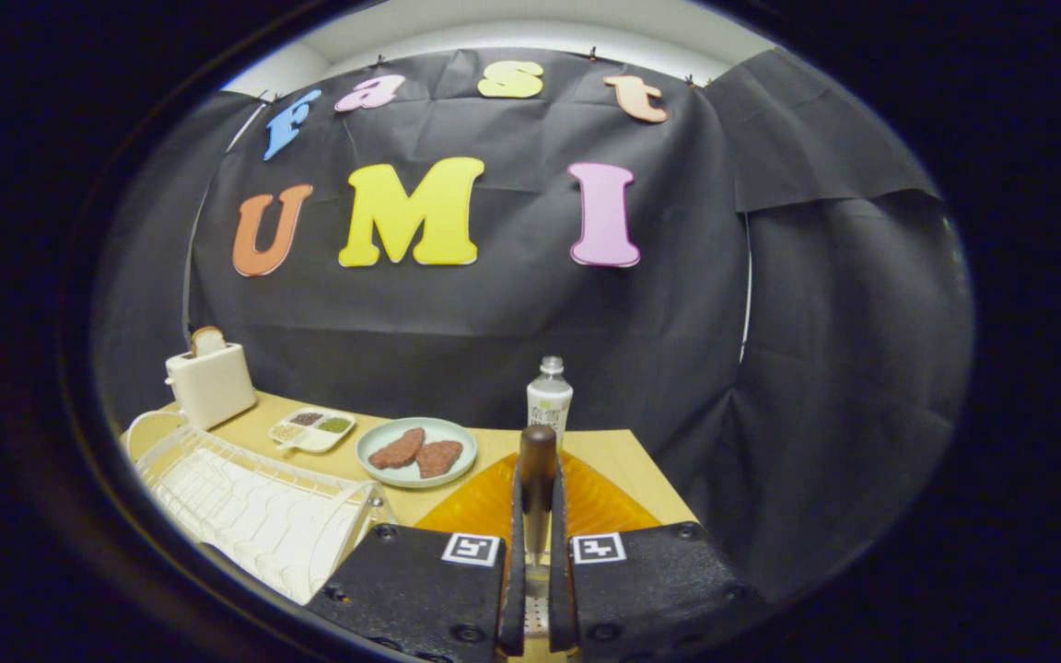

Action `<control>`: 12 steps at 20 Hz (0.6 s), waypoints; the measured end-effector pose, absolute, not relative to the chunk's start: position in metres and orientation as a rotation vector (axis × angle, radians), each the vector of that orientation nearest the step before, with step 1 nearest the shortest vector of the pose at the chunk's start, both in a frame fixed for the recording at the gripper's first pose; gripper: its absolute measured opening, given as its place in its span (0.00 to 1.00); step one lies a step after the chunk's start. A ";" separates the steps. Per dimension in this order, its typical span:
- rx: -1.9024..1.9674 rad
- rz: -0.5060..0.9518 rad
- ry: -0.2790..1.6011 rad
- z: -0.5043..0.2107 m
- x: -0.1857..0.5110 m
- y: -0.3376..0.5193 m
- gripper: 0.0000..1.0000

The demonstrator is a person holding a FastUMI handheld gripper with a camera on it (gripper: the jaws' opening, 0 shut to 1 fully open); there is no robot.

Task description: Take the plate from the dish rack, then take the spoon from the basket and place it into the plate.

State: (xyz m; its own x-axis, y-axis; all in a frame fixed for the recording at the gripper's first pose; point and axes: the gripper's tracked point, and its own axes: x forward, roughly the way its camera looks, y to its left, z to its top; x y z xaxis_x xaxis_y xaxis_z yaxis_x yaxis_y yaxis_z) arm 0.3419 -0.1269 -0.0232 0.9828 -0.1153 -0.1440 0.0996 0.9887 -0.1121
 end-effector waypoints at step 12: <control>-0.138 -0.100 -0.015 0.031 0.190 -0.042 0.15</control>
